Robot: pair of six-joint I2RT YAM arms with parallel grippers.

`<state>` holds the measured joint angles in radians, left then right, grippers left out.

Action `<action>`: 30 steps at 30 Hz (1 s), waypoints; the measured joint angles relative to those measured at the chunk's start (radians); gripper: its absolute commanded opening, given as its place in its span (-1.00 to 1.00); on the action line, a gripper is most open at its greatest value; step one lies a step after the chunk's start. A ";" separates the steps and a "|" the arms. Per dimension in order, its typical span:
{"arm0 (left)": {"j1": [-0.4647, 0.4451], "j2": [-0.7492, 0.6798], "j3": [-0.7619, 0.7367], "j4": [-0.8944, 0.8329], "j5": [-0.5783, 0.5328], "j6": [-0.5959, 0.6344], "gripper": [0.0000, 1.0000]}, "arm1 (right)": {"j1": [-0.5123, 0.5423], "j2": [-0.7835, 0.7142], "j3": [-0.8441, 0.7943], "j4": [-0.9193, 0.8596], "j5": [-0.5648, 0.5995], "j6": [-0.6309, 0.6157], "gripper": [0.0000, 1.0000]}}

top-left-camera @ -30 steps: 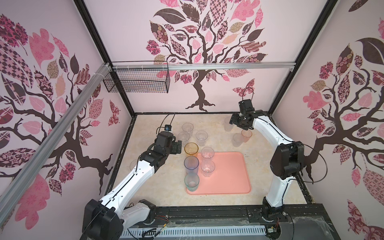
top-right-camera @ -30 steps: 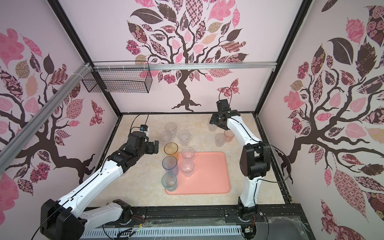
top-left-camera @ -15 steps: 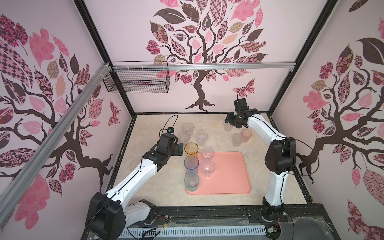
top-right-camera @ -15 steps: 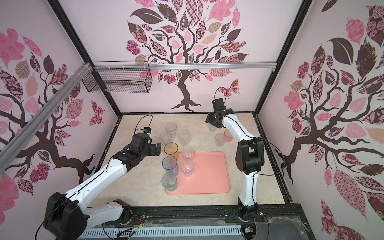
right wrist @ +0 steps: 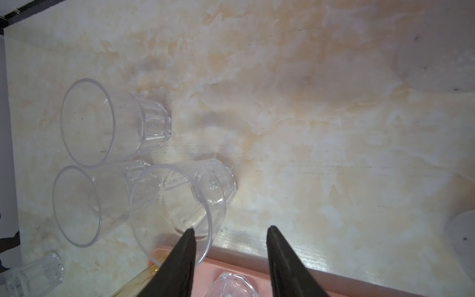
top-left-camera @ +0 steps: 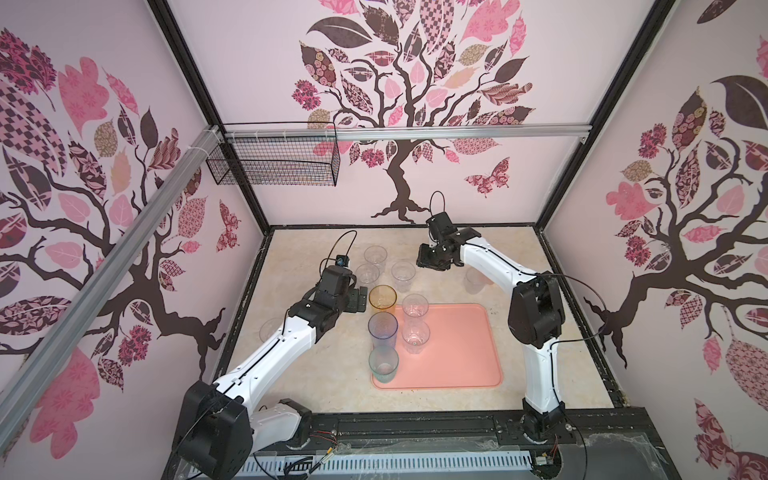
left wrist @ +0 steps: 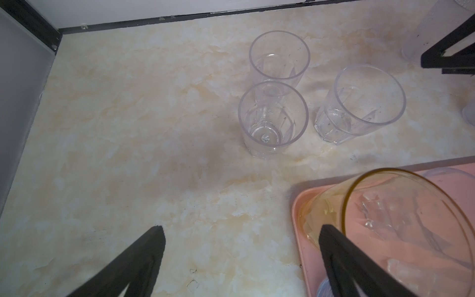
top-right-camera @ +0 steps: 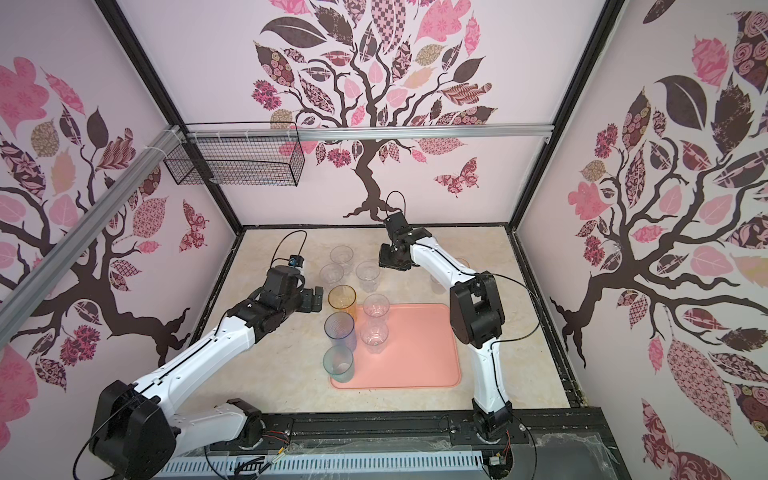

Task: Place the glasses into the tray
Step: 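Lower the right gripper onto a clear faceted glass and close on it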

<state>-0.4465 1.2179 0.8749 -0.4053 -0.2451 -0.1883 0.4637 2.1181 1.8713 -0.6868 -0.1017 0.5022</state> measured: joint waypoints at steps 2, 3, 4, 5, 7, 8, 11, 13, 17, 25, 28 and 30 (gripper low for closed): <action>0.000 0.000 0.000 0.000 0.000 0.000 0.96 | 0.007 0.021 0.019 -0.010 -0.001 -0.006 -0.05; 0.000 0.000 0.000 0.000 0.001 -0.002 0.96 | 0.012 0.034 0.032 -0.015 -0.001 -0.009 -0.06; 0.000 0.000 0.000 0.000 0.001 -0.002 0.96 | 0.016 0.043 0.043 -0.020 -0.001 -0.010 -0.08; 0.000 0.000 0.000 0.000 0.001 -0.003 0.96 | 0.019 0.053 0.055 -0.025 0.000 -0.012 -0.09; 0.000 0.000 0.000 0.000 0.003 -0.003 0.96 | 0.023 0.070 0.076 -0.035 -0.001 -0.013 -0.13; 0.000 0.000 0.000 0.000 0.003 -0.003 0.96 | 0.026 0.078 0.084 -0.037 -0.002 -0.014 -0.14; 0.000 0.000 0.000 0.000 0.003 -0.004 0.96 | 0.037 0.097 0.111 -0.045 -0.005 -0.018 -0.21; 0.000 0.000 0.000 0.000 0.003 -0.004 0.96 | 0.045 0.107 0.123 -0.048 -0.008 -0.022 -0.27; 0.000 0.000 0.000 0.000 0.003 -0.005 0.95 | 0.053 0.123 0.126 -0.052 -0.008 -0.030 -0.41; 0.002 0.007 0.000 0.000 0.005 -0.006 0.95 | 0.062 0.162 0.157 -0.080 0.013 -0.051 -0.66; 0.002 0.007 0.000 0.000 0.007 -0.007 0.96 | 0.071 0.183 0.204 -0.109 0.046 -0.070 -0.76; 0.002 0.007 0.000 0.000 0.008 -0.007 0.95 | 0.080 0.196 0.232 -0.128 0.071 -0.081 -0.81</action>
<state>-0.4446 1.2247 0.8749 -0.4057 -0.2375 -0.1951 0.5434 2.3146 2.1033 -0.8150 -0.0311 0.4213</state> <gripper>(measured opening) 0.978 0.116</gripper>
